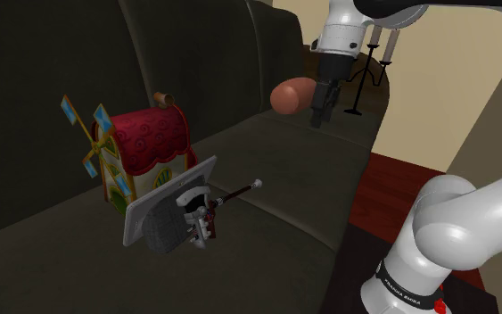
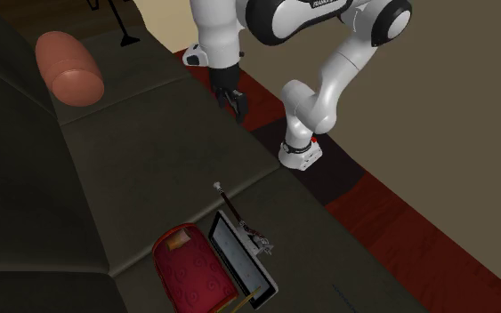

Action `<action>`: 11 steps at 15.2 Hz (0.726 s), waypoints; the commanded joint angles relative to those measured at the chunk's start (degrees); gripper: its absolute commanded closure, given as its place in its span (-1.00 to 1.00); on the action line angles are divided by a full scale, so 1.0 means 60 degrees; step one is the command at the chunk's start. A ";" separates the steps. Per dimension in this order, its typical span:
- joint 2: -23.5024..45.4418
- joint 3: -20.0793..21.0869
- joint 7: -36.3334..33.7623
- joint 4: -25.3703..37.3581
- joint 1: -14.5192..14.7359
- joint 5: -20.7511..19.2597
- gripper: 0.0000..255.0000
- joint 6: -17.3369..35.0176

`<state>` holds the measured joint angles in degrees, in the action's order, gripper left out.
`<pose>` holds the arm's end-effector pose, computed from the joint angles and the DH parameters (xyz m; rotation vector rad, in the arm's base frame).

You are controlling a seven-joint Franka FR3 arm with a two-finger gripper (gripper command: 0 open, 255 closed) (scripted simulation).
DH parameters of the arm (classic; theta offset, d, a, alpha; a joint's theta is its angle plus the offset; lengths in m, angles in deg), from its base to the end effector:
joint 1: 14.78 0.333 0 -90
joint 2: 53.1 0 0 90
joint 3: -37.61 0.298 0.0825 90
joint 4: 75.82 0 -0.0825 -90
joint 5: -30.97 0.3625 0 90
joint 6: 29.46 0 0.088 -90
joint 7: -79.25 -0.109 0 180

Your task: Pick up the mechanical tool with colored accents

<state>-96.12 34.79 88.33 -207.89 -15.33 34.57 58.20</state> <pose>0.3032 -0.0152 0.5847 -3.0381 -0.1750 0.0227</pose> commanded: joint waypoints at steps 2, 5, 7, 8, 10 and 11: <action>0.0273 -0.0117 0.0549 -0.0017 0.0216 0.0017 -1.00 0.0272; 0.1120 -0.0440 0.2178 0.0010 0.0892 0.0110 -1.00 0.1022; 0.1693 -0.0612 0.3264 0.0082 0.1335 0.0218 -1.00 0.1460; 0.1978 -0.0684 0.3806 0.0131 0.1554 0.0283 -1.00 0.1660; 0.2537 -0.0799 0.4886 0.0249 0.1983 0.0433 -1.00 0.2023; 0.2809 -0.0841 0.5424 0.0314 0.2190 0.0517 -1.00 0.2187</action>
<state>-81.12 30.20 116.95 -206.50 -3.47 37.25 70.19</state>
